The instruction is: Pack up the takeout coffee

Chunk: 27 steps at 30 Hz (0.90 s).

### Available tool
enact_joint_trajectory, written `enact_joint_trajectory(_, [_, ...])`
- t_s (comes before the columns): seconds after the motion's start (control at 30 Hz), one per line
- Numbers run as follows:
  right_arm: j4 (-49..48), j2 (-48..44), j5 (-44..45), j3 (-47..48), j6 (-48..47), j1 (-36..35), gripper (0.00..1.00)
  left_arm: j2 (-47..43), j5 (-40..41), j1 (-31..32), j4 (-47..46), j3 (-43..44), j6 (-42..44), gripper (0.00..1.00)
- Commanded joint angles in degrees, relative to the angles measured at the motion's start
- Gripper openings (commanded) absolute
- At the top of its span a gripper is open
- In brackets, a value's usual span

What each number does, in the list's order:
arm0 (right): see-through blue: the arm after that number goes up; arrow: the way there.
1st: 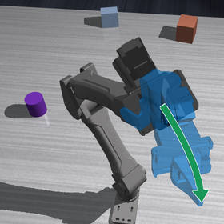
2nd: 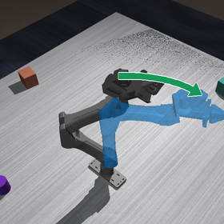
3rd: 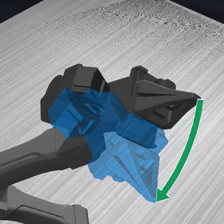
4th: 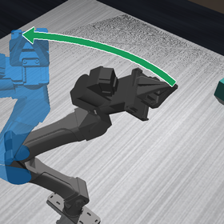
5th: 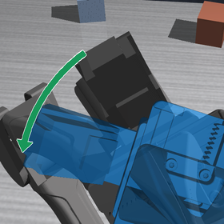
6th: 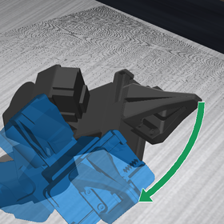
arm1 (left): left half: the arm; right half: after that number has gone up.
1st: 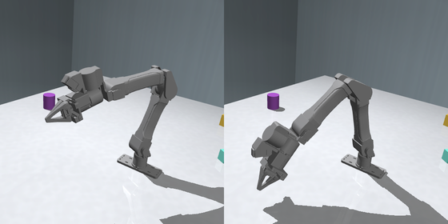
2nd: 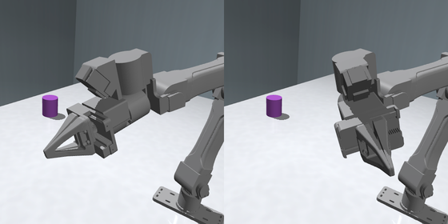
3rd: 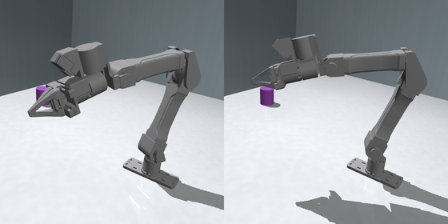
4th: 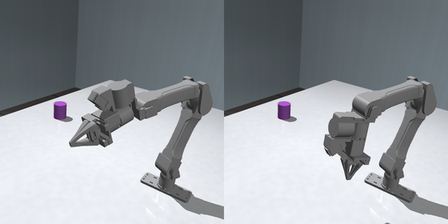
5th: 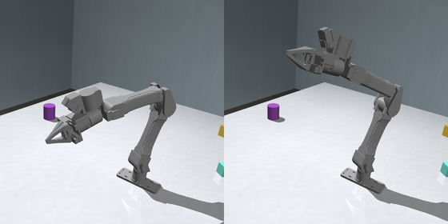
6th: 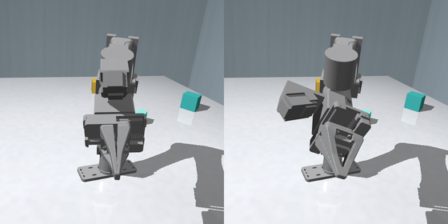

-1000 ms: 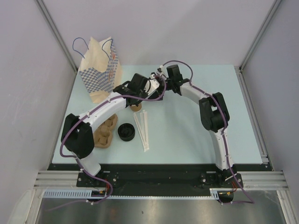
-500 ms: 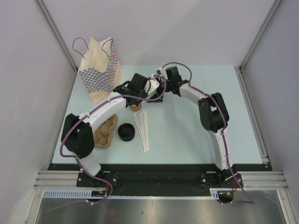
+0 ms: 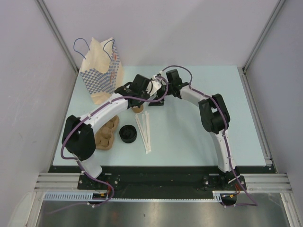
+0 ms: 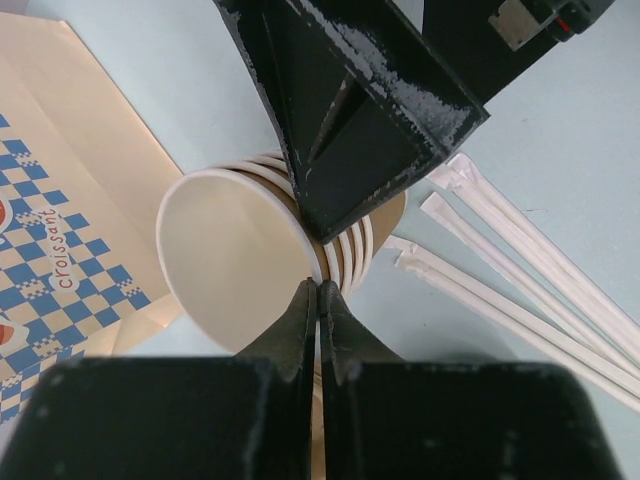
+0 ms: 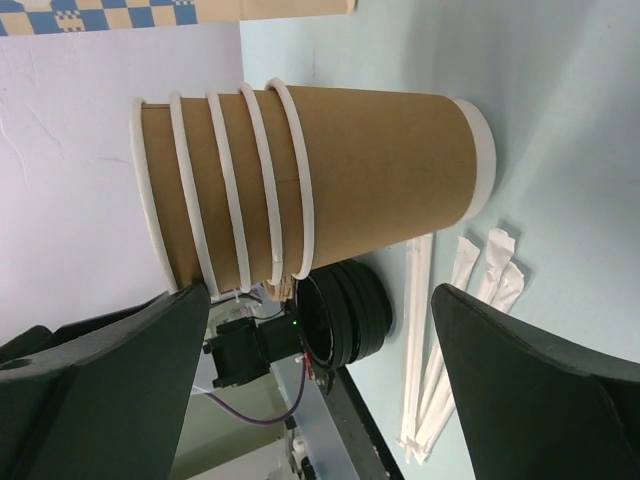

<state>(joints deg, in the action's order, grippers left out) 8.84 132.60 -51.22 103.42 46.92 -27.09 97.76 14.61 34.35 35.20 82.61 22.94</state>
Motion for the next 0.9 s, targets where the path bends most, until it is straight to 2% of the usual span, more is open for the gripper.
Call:
enact_joint_trajectory(0.0, [0.4,1.3,0.8,2.0,-1.2,-0.3,0.98,-1.0,-0.8,0.1,-0.7,2.1,-1.1,0.0])
enact_joint_trajectory(0.47, [2.2,3.0,2.4,4.3,-2.5,-0.4,0.98,-2.8,0.1,0.5,1.3,6.6,-0.5,0.0])
enact_joint_trajectory(0.87, [2.2,3.0,2.5,6.2,-2.5,-0.3,0.98,-5.5,5.0,0.7,0.7,8.4,5.1,0.0])
